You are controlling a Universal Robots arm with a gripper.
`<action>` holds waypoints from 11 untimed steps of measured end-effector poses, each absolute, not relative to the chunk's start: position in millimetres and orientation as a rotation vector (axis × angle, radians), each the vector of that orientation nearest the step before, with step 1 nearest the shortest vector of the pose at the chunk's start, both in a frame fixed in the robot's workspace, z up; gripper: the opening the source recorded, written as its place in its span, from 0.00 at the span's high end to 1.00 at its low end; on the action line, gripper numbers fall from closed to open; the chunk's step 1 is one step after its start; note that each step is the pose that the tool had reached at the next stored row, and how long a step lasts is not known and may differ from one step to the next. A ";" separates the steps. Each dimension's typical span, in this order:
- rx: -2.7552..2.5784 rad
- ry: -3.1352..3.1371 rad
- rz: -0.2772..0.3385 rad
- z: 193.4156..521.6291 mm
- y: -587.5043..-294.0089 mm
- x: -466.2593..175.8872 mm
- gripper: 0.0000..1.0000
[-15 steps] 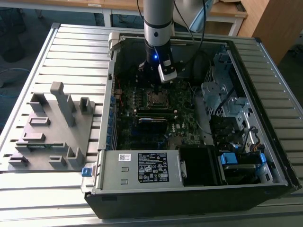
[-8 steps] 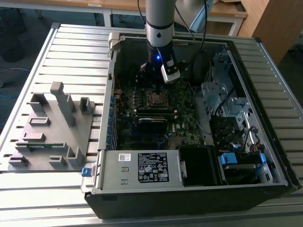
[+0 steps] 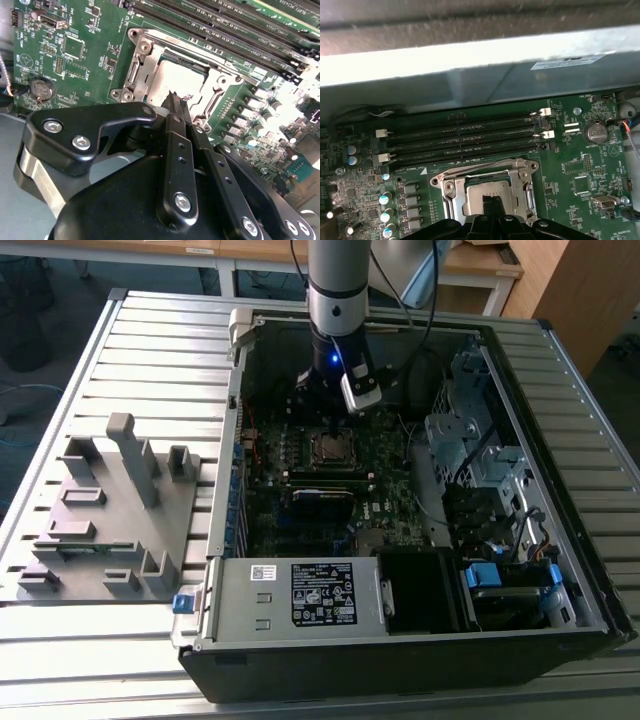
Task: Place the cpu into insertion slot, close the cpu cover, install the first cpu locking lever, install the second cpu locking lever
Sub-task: 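Install the first cpu locking lever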
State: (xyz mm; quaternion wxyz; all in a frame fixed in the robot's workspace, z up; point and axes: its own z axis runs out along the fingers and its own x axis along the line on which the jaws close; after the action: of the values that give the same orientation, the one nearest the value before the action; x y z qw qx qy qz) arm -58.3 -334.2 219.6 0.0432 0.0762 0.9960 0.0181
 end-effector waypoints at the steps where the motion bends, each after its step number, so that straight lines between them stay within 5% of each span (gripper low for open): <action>1: 0.233 3.046 0.055 221.2 -334.2 -58.3 0.90; 11: 0.233 3.046 0.055 228.1 -334.2 -58.3 0.90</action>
State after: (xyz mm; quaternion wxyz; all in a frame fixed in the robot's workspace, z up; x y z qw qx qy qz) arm -58.3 -334.2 228.1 0.0432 0.0762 0.9960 0.0181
